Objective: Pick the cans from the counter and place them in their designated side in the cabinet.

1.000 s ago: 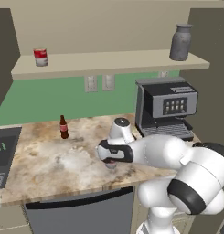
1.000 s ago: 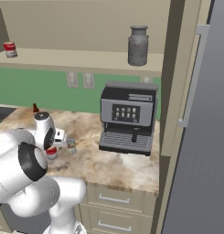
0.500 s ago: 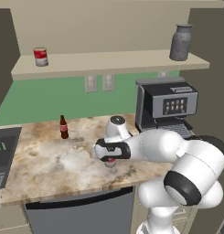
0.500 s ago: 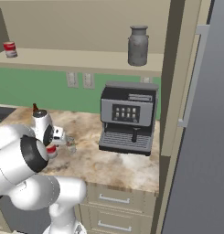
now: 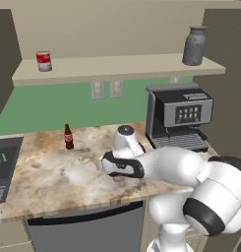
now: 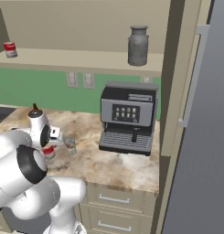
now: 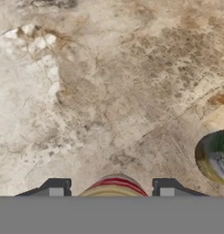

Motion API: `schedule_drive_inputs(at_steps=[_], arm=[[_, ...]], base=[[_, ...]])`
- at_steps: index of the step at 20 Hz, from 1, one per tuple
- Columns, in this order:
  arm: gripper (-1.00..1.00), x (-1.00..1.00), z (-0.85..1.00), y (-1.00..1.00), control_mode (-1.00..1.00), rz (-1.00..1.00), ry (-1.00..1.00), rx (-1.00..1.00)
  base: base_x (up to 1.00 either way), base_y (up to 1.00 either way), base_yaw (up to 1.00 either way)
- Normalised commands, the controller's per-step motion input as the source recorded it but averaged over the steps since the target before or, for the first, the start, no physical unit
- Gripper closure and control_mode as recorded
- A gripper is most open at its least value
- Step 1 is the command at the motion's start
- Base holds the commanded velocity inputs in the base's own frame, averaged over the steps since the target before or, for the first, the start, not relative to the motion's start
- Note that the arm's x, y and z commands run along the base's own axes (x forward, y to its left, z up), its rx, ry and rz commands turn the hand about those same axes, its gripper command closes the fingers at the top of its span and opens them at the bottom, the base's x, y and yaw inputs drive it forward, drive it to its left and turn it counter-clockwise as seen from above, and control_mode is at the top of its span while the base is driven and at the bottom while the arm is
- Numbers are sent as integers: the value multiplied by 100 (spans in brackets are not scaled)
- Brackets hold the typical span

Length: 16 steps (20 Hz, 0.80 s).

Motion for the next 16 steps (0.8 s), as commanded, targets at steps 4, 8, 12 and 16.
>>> schedule_drive_inputs(at_steps=[4, 8, 12, 16], arm=[[100, -52, 21, -1, -100, 0, -14, 0], [100, -30, 53, 0, -100, 0, -12, 0], [100, -8, 67, -2, -100, 1, -9, 0], [100, -4, 68, -2, -100, 2, -6, 1]], base=[[0, 0, 0], [0, 0, 0], [0, 0, 0], [0, 0, 0]])
